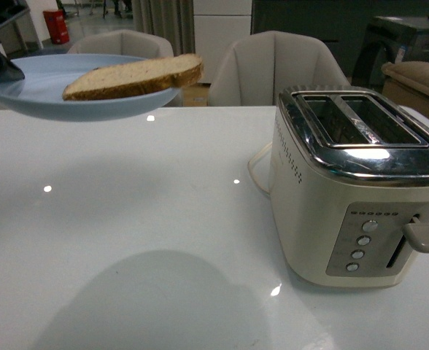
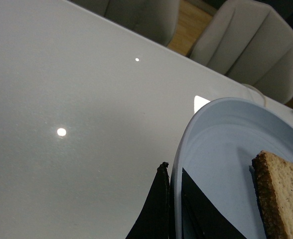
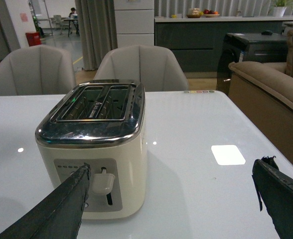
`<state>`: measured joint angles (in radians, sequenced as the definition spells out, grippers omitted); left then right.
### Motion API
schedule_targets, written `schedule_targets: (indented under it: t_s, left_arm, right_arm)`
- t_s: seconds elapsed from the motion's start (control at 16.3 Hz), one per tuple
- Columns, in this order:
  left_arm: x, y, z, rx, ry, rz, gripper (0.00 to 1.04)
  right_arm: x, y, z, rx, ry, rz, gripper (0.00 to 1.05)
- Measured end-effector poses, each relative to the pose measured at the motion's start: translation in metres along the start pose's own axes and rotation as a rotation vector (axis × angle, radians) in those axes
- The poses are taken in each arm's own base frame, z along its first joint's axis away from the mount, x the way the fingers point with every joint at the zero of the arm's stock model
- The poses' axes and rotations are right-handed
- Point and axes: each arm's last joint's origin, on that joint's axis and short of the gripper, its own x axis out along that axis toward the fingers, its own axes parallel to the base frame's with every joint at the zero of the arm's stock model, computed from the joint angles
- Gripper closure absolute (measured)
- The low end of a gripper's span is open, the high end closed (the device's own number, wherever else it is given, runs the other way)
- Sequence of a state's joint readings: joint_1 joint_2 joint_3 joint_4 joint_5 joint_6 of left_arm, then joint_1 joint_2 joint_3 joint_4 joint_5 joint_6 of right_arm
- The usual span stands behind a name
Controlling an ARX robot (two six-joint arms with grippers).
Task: Left arm holds plate, right arm toasts bread
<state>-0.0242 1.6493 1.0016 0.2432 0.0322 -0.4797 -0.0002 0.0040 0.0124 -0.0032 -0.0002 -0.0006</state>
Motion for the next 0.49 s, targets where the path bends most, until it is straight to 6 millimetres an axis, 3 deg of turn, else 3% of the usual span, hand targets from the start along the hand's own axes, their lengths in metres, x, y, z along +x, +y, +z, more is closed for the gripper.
schedule_targets:
  t_s: [0.18, 0.49]
  left_arm:
    - [-0.015, -0.017, 0.004, -0.068, 0.003, -0.021, 1.02]
    - [-0.020, -0.028, -0.003, -0.142, 0.003, -0.075, 1.02]
  right_arm:
    - [0.000, 0.000, 0.000, 0.000, 0.000, 0.000, 0.06]
    - [0.000, 0.000, 0.000, 0.000, 0.000, 0.000, 0.06]
